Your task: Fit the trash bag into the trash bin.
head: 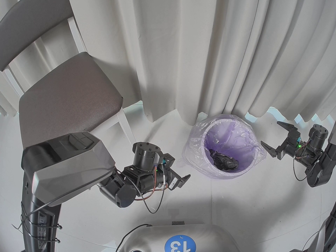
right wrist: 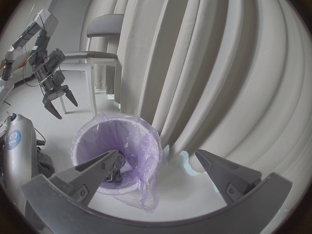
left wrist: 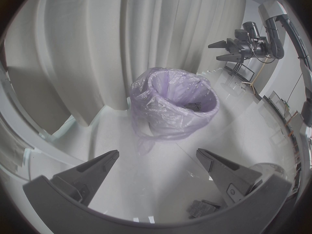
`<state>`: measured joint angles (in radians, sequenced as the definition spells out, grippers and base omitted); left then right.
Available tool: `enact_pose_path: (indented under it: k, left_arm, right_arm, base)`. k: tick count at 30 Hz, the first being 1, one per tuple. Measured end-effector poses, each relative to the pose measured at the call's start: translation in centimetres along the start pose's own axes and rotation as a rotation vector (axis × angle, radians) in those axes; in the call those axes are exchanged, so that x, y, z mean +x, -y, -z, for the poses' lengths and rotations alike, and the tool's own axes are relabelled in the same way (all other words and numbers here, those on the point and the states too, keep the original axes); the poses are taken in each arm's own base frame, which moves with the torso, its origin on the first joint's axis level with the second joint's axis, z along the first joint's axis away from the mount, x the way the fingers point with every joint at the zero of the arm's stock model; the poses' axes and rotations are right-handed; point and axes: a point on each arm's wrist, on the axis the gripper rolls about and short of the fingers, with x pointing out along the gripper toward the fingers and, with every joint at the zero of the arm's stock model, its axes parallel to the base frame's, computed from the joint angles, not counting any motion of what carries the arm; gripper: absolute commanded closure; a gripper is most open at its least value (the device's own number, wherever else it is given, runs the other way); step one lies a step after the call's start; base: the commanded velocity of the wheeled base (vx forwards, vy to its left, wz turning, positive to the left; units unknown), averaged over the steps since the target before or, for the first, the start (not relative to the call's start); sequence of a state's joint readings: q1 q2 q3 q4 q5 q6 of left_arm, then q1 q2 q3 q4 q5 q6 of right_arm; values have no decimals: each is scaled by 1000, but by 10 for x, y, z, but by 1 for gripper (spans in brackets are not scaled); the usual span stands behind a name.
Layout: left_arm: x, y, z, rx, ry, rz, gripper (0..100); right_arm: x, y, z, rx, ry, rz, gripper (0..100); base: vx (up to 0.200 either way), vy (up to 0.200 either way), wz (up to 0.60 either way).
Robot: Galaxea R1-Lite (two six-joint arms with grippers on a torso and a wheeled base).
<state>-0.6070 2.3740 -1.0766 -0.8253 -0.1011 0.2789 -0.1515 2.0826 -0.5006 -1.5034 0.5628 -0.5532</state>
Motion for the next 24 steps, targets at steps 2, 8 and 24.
enact_pose_path:
  k: [2, 8, 24]
  left_arm:
    - [11, -3, 3, 15, 5, 29, 0]
    - [35, -14, 11, 66, 17, 38, 0]
    - [56, -13, 11, 171, 45, 195, 0]
  right_arm:
    - [-2, 0, 2, -6, 7, 11, 0]
    - [-9, -2, 13, 15, -29, 13, 0]
    - [-15, -4, 21, 38, -48, -17, 0]
  base:
    - [0, 0, 0]
    - [0, 0, 0]
    - [0, 0, 0]
